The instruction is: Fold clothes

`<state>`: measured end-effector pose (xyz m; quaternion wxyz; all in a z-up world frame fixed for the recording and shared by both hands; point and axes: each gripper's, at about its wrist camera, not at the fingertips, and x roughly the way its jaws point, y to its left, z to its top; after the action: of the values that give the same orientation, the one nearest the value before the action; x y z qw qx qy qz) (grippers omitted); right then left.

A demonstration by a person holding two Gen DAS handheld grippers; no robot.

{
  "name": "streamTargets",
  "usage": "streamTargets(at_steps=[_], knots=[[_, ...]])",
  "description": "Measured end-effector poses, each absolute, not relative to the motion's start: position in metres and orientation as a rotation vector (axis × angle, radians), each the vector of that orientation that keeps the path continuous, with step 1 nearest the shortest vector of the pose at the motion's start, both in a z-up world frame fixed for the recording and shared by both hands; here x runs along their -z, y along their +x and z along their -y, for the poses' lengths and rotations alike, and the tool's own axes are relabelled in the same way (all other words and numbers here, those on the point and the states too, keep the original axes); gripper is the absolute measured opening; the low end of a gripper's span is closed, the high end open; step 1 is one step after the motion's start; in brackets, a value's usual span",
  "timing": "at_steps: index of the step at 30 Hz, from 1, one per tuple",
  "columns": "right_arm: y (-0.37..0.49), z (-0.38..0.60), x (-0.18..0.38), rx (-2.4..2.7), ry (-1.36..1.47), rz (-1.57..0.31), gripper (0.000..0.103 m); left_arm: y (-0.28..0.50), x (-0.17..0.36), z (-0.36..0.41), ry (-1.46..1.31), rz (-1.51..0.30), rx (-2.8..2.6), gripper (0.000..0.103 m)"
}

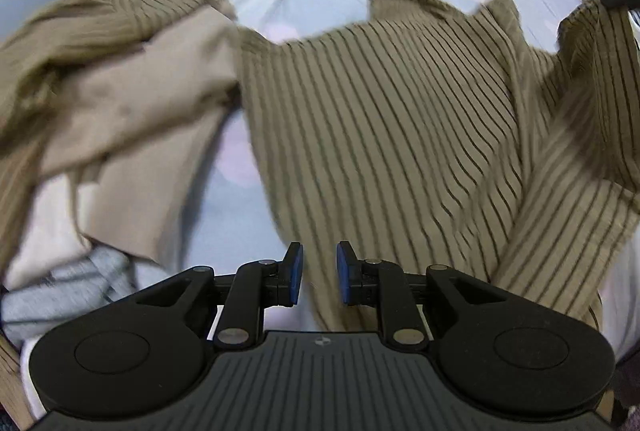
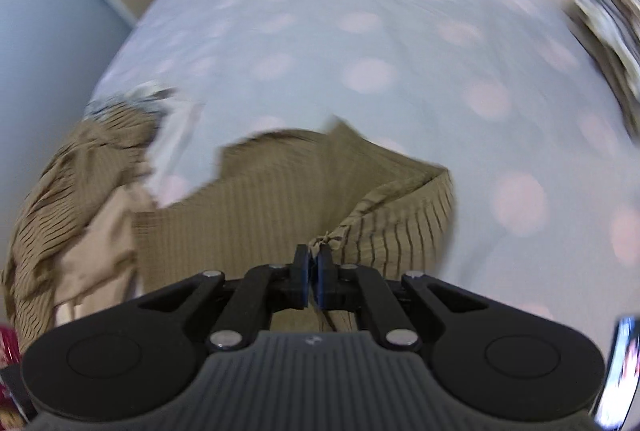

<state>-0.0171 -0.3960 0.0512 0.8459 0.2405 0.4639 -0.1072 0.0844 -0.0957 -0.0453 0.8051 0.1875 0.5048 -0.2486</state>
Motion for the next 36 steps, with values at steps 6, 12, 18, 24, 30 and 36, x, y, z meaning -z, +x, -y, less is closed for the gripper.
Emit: streamTargets(at_steps=[6, 12, 18, 24, 30, 36], knots=[[0.049, 0.329, -0.076, 0.087, 0.383, -0.984, 0.004, 0.106, 0.036, 0.079, 0.293, -1.09, 0.508, 0.016], [0.112, 0.273, -0.062, -0.015, 0.328, -1.004, 0.004, 0.12, 0.033, 0.062, 0.251, -1.063, 0.495, 0.016], [0.16, 0.229, -0.03, -0.101, 0.334, -1.06, 0.004, 0.134, 0.043, 0.044, 0.226, -1.084, 0.444, 0.016], [0.187, 0.217, 0.006, -0.108, 0.362, -1.089, 0.005, 0.138, 0.046, 0.04, 0.202, -1.085, 0.445, 0.016], [0.182, 0.229, 0.006, -0.12, 0.39, -1.073, 0.032, 0.134, 0.042, 0.045, 0.166, -1.059, 0.49, 0.016], [0.161, 0.254, -0.002, -0.088, 0.394, -1.067, 0.032, 0.135, 0.043, 0.053, 0.144, -1.05, 0.539, 0.016]])
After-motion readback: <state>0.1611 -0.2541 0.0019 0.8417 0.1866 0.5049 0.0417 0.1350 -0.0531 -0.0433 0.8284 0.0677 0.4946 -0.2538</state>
